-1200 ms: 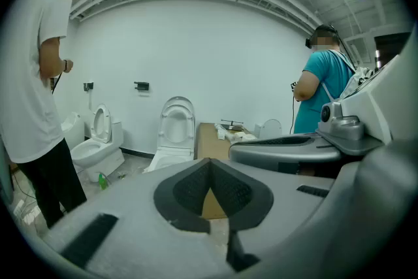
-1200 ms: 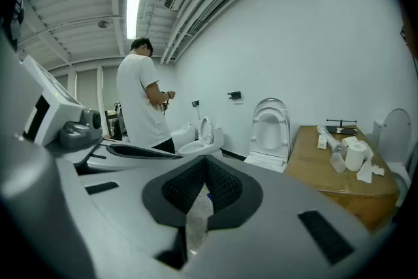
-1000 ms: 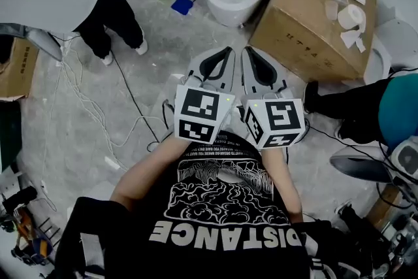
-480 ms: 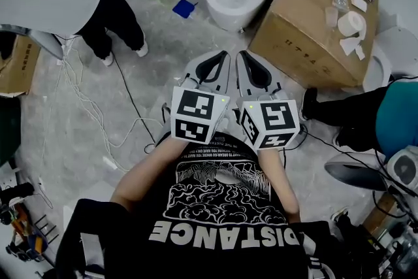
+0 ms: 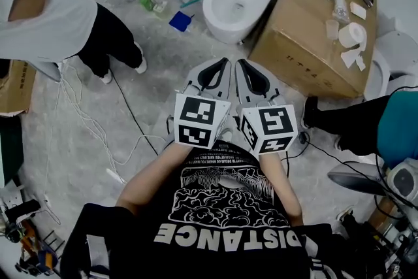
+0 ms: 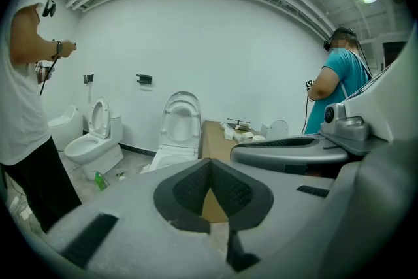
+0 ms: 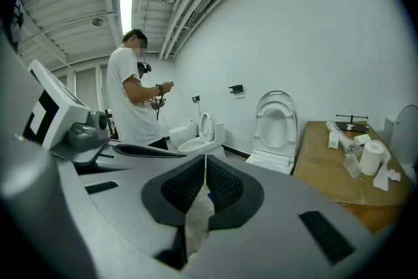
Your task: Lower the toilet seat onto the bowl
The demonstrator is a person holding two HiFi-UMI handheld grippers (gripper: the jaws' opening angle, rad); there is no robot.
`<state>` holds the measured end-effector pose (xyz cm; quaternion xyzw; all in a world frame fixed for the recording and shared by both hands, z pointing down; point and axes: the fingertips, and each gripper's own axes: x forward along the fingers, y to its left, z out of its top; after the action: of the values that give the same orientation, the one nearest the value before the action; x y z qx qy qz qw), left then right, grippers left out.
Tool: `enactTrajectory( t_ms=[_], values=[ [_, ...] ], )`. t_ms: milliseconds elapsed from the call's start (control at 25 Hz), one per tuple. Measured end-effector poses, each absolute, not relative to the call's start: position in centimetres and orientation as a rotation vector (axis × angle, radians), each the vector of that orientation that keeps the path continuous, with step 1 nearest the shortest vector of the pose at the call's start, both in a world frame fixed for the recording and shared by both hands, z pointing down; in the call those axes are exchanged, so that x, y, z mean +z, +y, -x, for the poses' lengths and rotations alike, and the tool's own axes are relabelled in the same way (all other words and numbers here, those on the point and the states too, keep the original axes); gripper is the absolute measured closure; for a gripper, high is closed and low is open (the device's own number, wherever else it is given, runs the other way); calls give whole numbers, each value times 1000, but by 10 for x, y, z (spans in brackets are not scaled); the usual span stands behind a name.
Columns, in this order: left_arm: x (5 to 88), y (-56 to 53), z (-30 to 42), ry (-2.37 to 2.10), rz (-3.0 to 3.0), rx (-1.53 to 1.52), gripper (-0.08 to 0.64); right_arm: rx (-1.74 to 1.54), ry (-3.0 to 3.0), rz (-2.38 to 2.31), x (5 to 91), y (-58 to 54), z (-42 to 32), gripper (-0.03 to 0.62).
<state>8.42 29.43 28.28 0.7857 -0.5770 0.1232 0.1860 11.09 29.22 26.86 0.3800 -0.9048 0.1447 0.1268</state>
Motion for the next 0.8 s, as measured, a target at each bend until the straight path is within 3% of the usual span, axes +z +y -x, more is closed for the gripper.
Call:
enactTrajectory(
  t_ms=[800],
  values=[
    [272,179,-1,-1458,-2333,331,551,427,-2522,-1294,262,182,-28,574]
  ],
)
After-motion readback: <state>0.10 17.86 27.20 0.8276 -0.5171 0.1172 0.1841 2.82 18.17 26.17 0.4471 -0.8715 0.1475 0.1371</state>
